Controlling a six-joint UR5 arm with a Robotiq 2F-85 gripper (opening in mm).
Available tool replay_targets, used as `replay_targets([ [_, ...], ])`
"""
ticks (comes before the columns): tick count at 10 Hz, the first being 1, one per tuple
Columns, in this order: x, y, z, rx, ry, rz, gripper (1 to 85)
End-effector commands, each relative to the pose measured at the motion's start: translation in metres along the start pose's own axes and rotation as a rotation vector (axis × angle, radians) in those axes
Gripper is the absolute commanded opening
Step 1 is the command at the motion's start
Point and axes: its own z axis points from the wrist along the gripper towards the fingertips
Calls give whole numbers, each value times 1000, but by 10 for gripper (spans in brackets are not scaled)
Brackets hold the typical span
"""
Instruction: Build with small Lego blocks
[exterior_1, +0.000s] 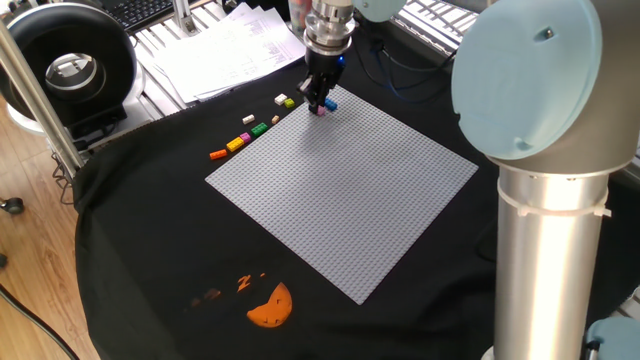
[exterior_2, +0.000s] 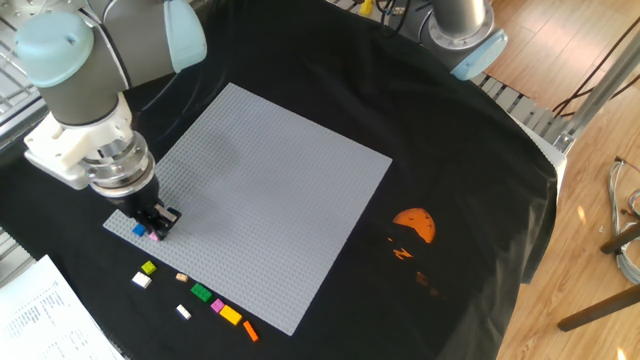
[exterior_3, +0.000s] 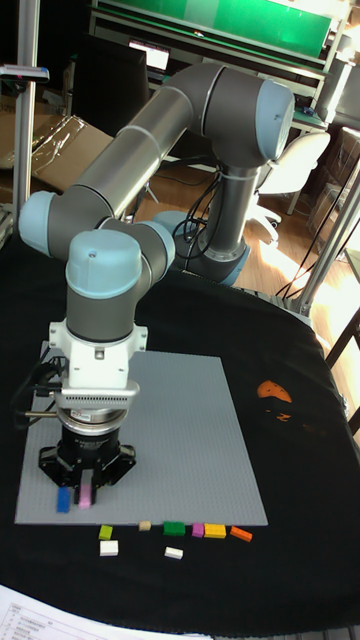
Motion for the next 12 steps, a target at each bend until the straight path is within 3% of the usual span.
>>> replay_targets([
  [1,-8,-8,-5,27,-37,53,53],
  [4,-15,-10,2,31,-64,59,50],
  [12,-10,-4,3,20,-50,65,50],
])
